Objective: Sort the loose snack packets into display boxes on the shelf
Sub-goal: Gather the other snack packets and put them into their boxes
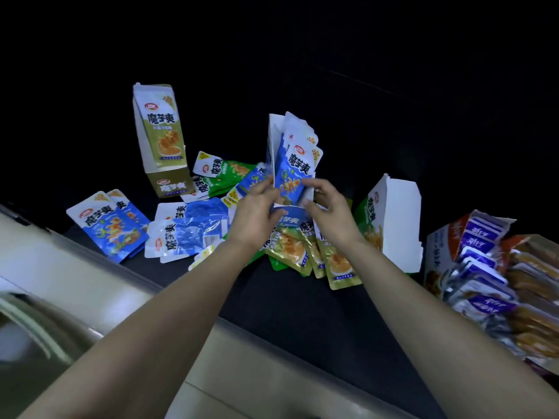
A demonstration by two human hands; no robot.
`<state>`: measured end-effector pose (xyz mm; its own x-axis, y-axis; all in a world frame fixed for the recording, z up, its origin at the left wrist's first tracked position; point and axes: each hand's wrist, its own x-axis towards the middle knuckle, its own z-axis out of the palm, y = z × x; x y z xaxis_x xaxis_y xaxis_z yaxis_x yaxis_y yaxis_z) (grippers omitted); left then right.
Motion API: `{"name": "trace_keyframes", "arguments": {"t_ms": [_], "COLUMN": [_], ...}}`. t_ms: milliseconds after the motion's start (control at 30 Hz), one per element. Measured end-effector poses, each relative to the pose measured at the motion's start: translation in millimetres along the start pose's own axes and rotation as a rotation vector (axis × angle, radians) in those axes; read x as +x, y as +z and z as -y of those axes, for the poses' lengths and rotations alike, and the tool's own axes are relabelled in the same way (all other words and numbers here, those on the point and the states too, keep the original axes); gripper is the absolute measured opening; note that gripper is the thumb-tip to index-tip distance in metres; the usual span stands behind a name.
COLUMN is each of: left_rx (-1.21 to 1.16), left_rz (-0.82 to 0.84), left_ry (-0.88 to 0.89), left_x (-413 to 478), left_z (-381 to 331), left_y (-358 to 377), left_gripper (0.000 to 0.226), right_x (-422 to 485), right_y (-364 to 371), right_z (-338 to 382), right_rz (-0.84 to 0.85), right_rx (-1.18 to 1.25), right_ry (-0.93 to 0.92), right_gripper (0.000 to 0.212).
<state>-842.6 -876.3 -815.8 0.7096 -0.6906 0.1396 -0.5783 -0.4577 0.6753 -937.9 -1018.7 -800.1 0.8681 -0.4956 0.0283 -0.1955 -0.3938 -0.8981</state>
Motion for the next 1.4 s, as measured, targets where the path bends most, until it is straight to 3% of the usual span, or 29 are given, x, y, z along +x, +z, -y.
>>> {"name": "trace_keyframes", "arguments": {"t_ms": [100,233,333,400,533,600,667,767,967,1033,1133,1267,1400], "left_rx": [-0.12,-0.186,-0.005,0.185,0.434,0.449,0.419,0.413,0.283,0.279,0.312,0.308,0.245], "left_rz": [0.017,-0.013,-0.159,-0.233,-0.131,-0.061,-0.059,-0.088,-0.123,-0.158,-0.199,-0.137,-0.202], "left_ry": [0.012,0.047,0.028,-0.038,-0.4,-0.45,-0.455,-0.464,-0.36,-0.393,-0.492,-0.524,-0.496], "left_x": [-10,-33,-50,-60,-82,-90,-91,-90,-99,-102,-104,-107,-108], "left_z": [4,14,30,51,84,94,97,99,111,116,124,133,130], "left_y": [2,-14,-29,-42,-59,-61,-63,-70,-80,-83,-87,-85,-87], "left_gripper": [0.032,0.062,0.042,0.029,0.055,0.065,0.071,0.072,0.047,0.045,0.05,0.048,0.047], "right_x": [-1,-11,-15,-18,-23,-25,-27,-23,10,11,17,24,18], "right_y": [3,11,21,34,62,70,81,103,157,168,174,176,173], "right_z": [-7,6,29,43,55,58,65,76,57,52,47,47,49], "right_rz": [-0.001,-0.255,-0.394,-0.397,-0.352,-0.341,-0.221,0.129,0.602,0.573,0.519,0.525,0.367], "right_rx": [-0.028,-0.009,-0.034,-0.079,-0.198,-0.277,-0.236,-0.091,-0.652,-0.775,-0.761,-0.779,-0.811], "right_ry": [0.023,-0.075,-0.245,-0.354,-0.467,-0.566,-0.637,-0.481,-0.19,-0.219,-0.197,-0.155,-0.231], "right_gripper": [0.03,0.029,0.029,0.027,0.028,0.028,0.027,0.029,0.08,0.084,0.088,0.096,0.077]}}
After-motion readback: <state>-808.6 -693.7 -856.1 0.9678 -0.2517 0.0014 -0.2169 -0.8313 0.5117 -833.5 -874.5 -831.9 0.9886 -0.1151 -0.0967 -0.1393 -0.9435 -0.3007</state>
